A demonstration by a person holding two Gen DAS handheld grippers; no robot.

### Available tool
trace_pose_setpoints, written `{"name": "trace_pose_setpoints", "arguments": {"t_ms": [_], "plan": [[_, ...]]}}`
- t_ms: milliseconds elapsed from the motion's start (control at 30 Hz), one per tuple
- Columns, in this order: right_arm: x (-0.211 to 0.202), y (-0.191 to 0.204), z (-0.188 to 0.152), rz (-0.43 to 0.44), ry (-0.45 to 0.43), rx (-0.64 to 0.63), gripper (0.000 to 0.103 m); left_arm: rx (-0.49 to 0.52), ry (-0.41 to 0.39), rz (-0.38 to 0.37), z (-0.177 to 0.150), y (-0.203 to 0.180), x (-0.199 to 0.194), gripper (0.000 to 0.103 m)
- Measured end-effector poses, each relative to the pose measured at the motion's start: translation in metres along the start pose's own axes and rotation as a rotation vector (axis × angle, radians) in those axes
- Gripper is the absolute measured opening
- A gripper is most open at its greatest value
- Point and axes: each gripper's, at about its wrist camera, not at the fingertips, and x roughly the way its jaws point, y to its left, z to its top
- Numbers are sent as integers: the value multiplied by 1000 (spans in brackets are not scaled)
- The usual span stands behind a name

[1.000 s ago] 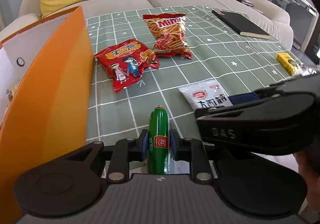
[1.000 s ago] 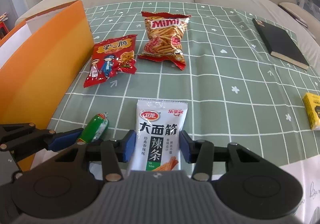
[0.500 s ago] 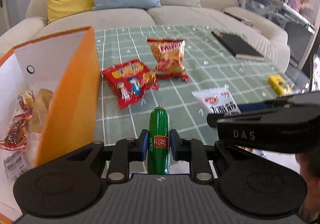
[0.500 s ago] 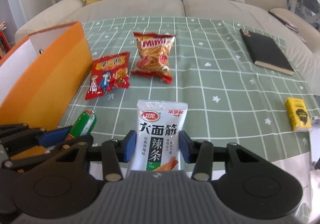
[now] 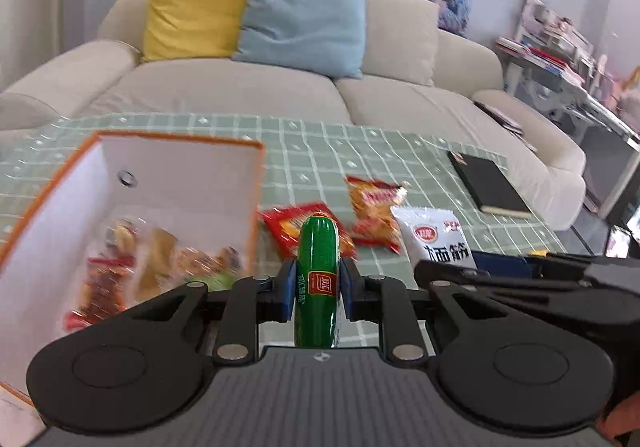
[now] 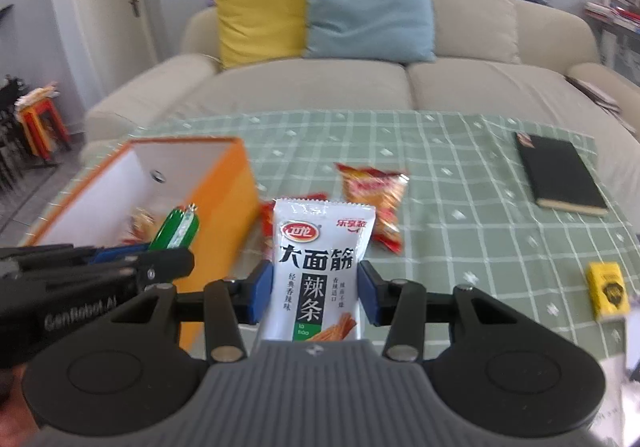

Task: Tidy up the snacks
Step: 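Lift and carry the sausage with the left tool while the right tool carries the white pack to the box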

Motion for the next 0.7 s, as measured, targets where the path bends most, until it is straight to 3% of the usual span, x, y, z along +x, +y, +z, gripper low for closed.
{"name": "trace_pose_setpoints", "arguments": {"t_ms": [267,467,700], "plan": [[8,43,30,125,-14,-24,44,-35,-36,110,29,43,-11,25],[21,90,52,208,-33,-82,44,-61,-10,197,49,84,-1,25],[56,121,73,252,20,-79,43,-99,33,239,58,131,22,25]]}}
